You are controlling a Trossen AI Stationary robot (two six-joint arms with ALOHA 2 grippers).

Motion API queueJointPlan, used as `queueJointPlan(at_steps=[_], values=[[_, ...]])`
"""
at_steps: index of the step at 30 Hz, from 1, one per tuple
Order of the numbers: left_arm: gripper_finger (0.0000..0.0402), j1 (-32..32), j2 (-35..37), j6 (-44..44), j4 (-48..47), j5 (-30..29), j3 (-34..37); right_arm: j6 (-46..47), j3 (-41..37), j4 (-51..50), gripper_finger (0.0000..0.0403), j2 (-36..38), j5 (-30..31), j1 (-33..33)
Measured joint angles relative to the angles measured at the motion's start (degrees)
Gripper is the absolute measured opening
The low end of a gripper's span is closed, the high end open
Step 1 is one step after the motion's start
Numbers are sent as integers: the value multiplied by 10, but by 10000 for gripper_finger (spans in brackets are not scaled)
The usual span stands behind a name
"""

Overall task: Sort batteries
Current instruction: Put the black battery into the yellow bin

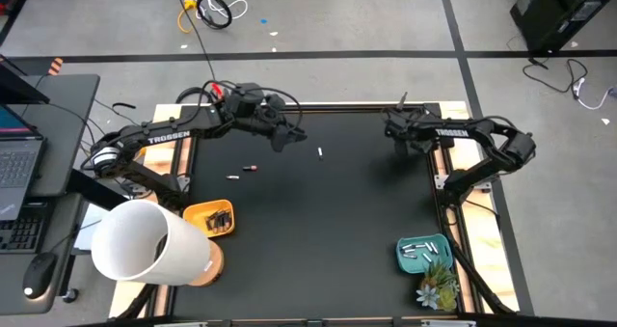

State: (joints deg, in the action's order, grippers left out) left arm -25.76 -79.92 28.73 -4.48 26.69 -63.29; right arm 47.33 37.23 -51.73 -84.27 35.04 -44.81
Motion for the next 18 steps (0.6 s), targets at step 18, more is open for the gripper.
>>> queueJointPlan(at_steps=[18], values=[[186, 0, 0, 4, -7, -2, 0, -77, 0, 26, 71, -18, -6, -42]])
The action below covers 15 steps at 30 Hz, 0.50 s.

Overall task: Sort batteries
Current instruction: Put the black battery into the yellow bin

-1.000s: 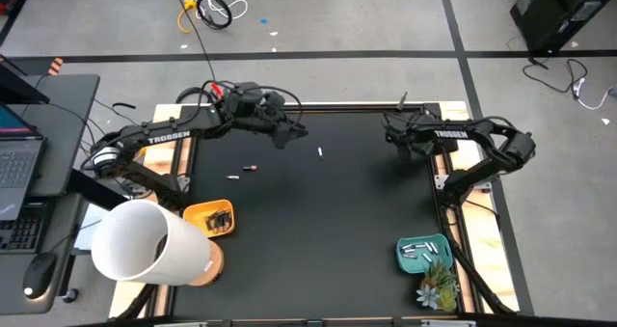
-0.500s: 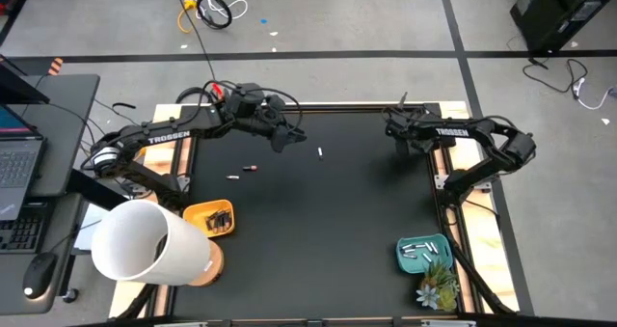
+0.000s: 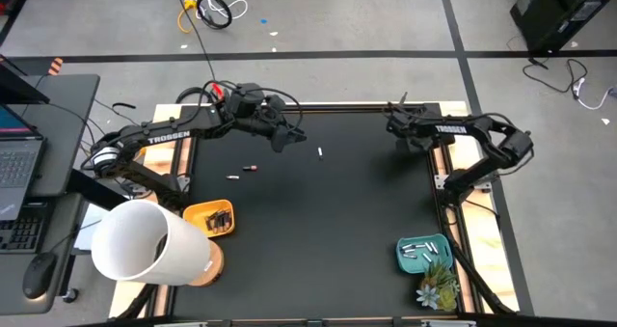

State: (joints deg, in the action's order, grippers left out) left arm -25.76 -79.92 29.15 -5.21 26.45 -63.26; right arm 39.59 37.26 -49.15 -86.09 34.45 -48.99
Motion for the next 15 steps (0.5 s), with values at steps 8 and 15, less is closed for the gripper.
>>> queueJointPlan(at_steps=[8, 15], values=[[186, 0, 0, 7, 0, -1, 0, 8, 2, 1, 73, -38, -12, 13], [186, 0, 0, 10, 0, -1, 0, 1, 13, -6, 73, -37, -27, 31]])
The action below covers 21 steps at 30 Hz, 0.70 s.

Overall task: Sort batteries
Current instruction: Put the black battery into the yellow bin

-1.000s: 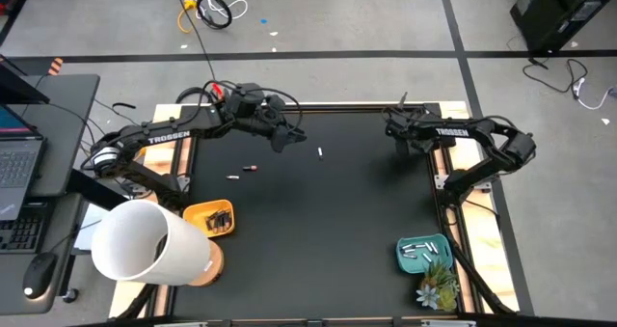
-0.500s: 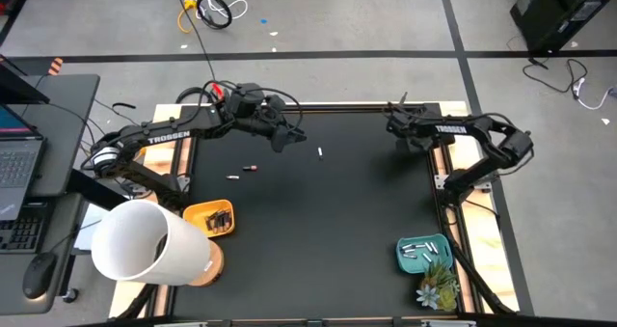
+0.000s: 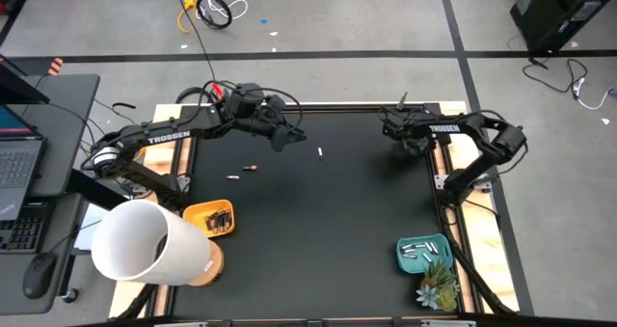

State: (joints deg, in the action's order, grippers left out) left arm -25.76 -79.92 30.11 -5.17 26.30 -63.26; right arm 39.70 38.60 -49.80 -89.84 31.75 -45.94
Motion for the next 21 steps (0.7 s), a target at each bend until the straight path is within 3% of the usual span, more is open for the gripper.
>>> queueJointPlan(at_steps=[6, 15, 21], values=[[186, 0, 0, -1, 1, 0, 0, 10, 18, 15, 73, 0, -46, 14], [186, 0, 0, -9, 1, 0, 0, 51, 85, -41, 73, 10, -52, 66], [186, 0, 0, -14, 1, 0, 0, 87, 127, 5, 75, 10, -75, 104]])
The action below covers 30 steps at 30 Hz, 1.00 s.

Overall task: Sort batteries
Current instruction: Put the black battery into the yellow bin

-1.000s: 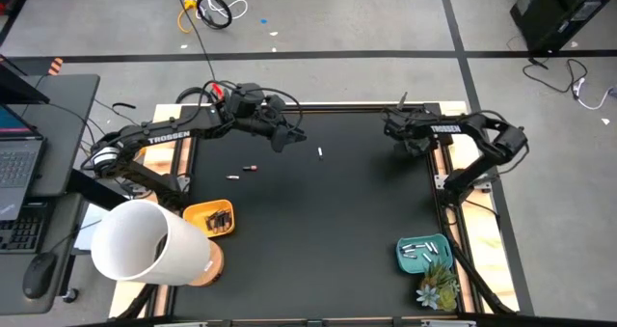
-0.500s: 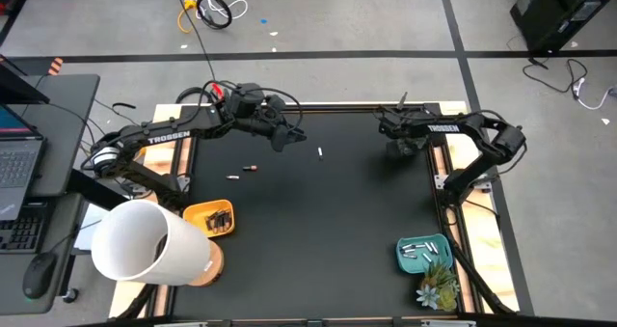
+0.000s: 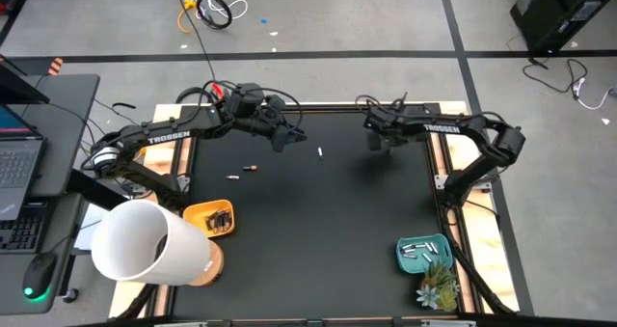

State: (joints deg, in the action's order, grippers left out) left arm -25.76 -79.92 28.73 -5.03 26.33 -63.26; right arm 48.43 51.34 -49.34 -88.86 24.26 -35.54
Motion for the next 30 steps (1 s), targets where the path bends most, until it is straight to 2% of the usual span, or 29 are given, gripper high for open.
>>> queueJointPlan(at_steps=[7, 12, 19, 24, 30], values=[[186, 0, 0, 0, -1, 2, 0, 43, -11, 115, 110, 0, -6, 32], [186, 0, 0, 0, -4, 4, 0, 45, -32, 143, 152, 0, -2, 33], [186, 0, 0, 1, -5, 9, 0, 53, -87, 249, 197, 0, -32, 28], [186, 0, 0, 4, -5, 10, 0, 51, -122, 291, 189, -1, -49, 27], [186, 0, 0, 4, -5, 10, 0, 52, -145, 310, 145, 2, -50, 27]])
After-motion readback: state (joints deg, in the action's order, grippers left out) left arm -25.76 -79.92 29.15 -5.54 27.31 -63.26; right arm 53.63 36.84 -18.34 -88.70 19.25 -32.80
